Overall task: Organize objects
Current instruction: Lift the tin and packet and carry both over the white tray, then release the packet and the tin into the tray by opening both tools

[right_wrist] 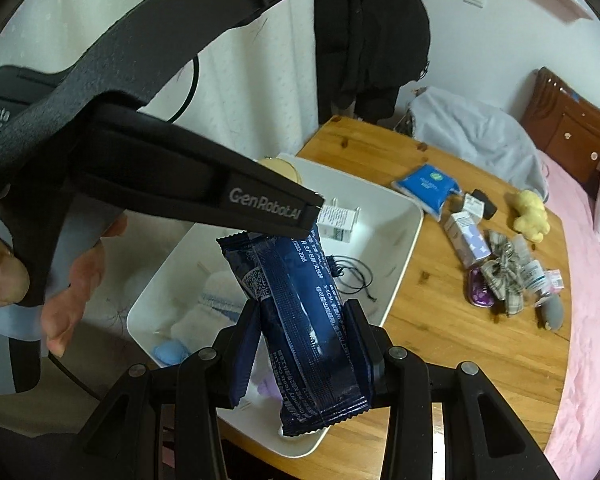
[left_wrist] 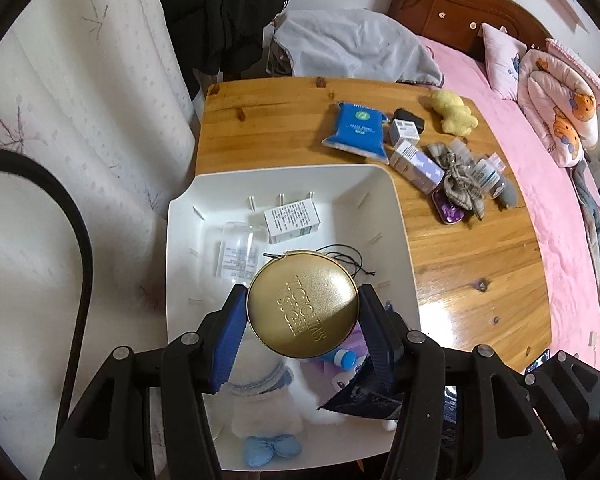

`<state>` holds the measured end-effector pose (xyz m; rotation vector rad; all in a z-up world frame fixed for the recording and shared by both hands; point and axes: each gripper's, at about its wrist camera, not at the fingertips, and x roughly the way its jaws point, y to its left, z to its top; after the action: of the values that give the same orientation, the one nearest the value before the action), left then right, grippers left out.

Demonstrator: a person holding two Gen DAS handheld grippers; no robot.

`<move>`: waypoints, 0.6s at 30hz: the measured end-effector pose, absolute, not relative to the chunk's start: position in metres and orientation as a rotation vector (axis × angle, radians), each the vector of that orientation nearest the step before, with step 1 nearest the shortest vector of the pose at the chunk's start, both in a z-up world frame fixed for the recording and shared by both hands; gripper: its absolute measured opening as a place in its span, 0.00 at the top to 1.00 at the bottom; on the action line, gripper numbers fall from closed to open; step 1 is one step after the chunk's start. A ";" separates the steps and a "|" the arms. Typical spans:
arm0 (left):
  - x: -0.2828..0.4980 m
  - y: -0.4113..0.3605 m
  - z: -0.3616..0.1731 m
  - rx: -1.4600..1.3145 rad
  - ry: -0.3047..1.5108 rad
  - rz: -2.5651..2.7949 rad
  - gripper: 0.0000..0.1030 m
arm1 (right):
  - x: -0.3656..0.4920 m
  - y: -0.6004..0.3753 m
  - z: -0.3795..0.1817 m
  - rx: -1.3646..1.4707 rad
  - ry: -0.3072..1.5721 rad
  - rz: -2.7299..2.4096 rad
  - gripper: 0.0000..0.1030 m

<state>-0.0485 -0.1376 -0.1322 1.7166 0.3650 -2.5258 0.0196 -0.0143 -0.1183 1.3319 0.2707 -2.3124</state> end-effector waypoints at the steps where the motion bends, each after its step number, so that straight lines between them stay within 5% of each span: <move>1: -0.048 -0.138 -0.134 1.722 0.366 -2.521 0.43 | 0.019 -0.016 -0.119 1.336 0.276 -2.308 0.58; 4: -0.047 -0.142 -0.138 1.737 0.396 -2.505 0.43 | 0.019 -0.020 -0.120 1.340 0.304 -2.301 0.56; 8: -0.046 -0.148 -0.144 1.768 0.469 -2.455 0.42 | 0.024 -0.028 -0.119 1.313 0.377 -2.312 0.36; 12: -0.045 -0.150 -0.143 1.760 0.465 -2.430 0.23 | 0.029 -0.033 -0.119 1.284 0.453 -2.324 0.36; 18: -0.044 -0.148 -0.132 1.722 0.456 -2.461 0.20 | 0.032 -0.029 -0.112 1.250 0.478 -2.365 0.36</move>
<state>-0.0441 -0.1481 -0.1325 1.7216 0.4559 -2.4607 0.0324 -0.0293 -0.1116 1.2495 0.4781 -2.3652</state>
